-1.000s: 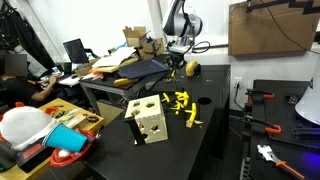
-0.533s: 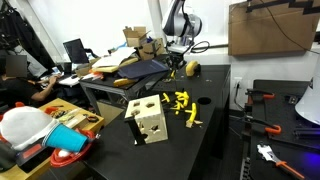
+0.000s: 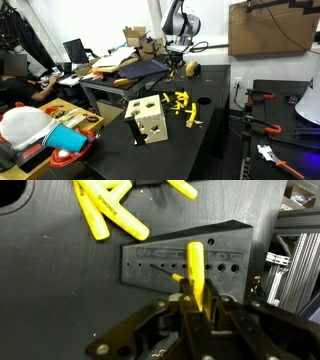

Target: Remove the hammer from the box and put it on the hammer holder first position

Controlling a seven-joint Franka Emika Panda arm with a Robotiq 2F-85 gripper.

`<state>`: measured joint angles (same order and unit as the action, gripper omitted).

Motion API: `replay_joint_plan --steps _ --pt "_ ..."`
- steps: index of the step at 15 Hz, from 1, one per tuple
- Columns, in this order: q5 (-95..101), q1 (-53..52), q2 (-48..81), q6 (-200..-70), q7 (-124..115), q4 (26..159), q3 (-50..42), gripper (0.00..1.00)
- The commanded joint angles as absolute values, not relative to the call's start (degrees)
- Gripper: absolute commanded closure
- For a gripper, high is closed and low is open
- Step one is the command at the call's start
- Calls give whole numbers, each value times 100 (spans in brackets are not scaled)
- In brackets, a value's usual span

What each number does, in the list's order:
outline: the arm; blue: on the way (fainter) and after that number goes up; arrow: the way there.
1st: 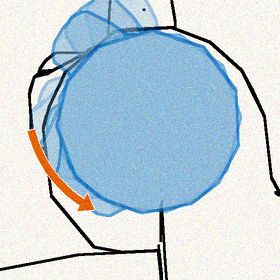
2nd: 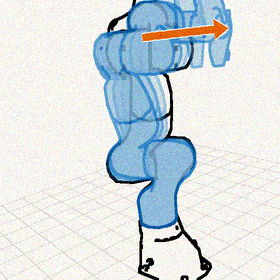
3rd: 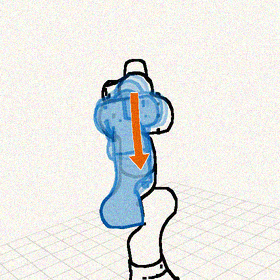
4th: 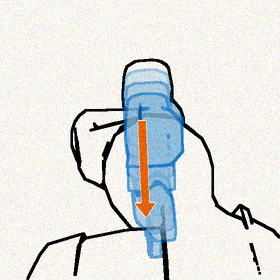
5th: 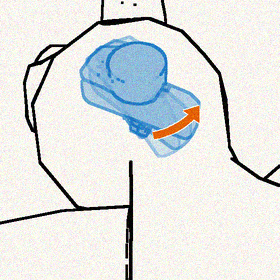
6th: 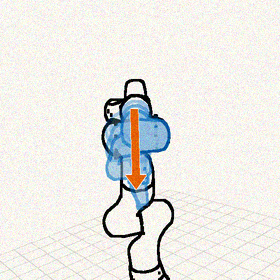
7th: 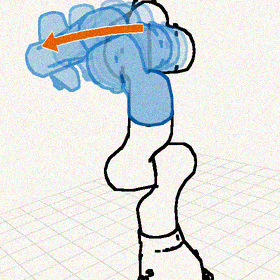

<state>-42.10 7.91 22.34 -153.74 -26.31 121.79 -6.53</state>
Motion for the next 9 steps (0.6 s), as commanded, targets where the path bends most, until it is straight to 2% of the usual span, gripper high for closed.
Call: replay_joint_plan --steps 1,9 --pt "-4466 870 2420 -15204 -2533 12024 -505 96" --pt "-4279 769 2471 -15383 -2574 12088 -625 96"
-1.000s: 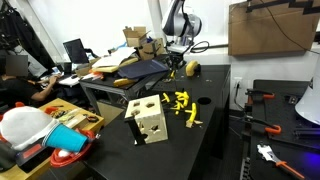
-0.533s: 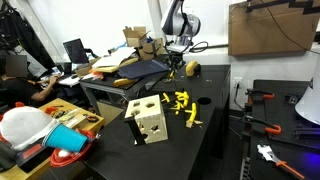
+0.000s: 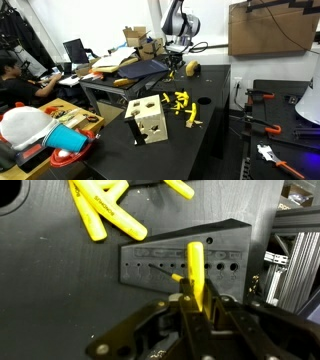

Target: Remove the hammer from the box and put it on the hammer holder first position

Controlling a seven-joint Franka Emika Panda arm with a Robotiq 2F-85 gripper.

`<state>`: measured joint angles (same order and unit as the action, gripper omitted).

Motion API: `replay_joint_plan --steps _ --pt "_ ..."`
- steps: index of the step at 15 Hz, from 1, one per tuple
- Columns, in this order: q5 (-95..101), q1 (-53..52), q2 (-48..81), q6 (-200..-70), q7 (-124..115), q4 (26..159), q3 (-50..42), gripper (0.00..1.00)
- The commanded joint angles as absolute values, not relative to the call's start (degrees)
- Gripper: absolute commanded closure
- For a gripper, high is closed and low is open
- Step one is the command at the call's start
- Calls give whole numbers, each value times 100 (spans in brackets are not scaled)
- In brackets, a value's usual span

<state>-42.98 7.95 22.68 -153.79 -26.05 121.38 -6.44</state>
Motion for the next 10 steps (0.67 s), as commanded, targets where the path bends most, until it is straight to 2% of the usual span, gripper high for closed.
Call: replay_joint_plan --steps 1,10 --pt "-4258 766 2476 -15379 -2587 12089 -636 96" --pt "-3864 706 2497 -15339 -2740 12108 -730 96"
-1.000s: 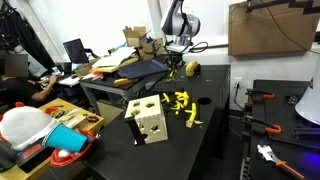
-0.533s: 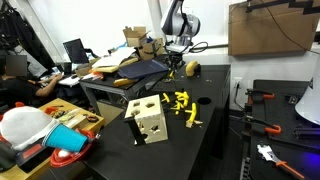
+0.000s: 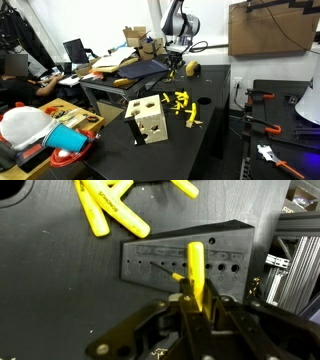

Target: Remove the hammer from the box and put it on the hammer holder first position

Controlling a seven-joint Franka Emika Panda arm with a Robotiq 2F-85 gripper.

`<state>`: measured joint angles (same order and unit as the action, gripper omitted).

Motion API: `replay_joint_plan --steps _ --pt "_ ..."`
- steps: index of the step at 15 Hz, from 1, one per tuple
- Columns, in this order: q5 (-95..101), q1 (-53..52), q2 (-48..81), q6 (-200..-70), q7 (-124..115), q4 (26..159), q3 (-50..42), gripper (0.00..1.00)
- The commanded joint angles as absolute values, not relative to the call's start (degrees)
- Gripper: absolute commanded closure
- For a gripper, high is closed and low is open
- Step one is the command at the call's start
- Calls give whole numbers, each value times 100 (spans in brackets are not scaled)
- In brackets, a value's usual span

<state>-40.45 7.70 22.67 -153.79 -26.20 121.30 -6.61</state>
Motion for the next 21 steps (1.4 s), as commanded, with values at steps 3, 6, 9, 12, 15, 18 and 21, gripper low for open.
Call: replay_joint_plan --steps 3,6,9,12,15,18,21 --pt "-3731 697 2470 -15278 -2781 12133 -743 96" --pt "-3643 712 2527 -15208 -2817 12123 -748 96" --pt "-3697 739 2542 -15184 -2821 12099 -723 96" --pt "-3748 750 2547 -15207 -2825 12100 -703 96" --pt "-3800 740 2541 -15371 -2791 12168 -684 52" --pt "-3776 699 2612 -15506 -2797 12232 -704 29" --pt "-3740 664 2532 -15588 -2815 12316 -731 7"
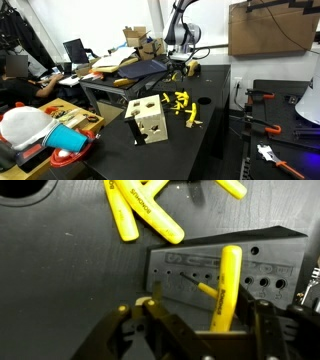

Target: Remove the hammer from the box and put it on the hammer holder first position

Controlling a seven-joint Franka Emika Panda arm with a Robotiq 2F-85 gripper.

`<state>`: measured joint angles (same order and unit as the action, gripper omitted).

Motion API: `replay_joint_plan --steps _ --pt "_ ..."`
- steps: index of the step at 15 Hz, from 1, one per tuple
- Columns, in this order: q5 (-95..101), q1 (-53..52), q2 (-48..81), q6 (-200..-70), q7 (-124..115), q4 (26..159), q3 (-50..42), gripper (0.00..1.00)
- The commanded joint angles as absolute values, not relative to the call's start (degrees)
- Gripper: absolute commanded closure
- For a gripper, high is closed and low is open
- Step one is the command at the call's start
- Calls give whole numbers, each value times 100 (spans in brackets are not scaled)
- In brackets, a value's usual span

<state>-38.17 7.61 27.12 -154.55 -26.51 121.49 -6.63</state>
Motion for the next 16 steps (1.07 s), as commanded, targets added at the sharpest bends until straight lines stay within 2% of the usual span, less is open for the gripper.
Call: replay_joint_plan --steps 1,5,11,16 --pt "-3767 681 2479 -15600 -2777 12324 -711 1" --pt "-3418 582 2220 -15372 -2924 12301 -902 0" --pt "-1392 208 1665 -15037 -3231 12277 -1424 0" --pt "-878 341 1091 -14072 -2321 12035 -1014 0"
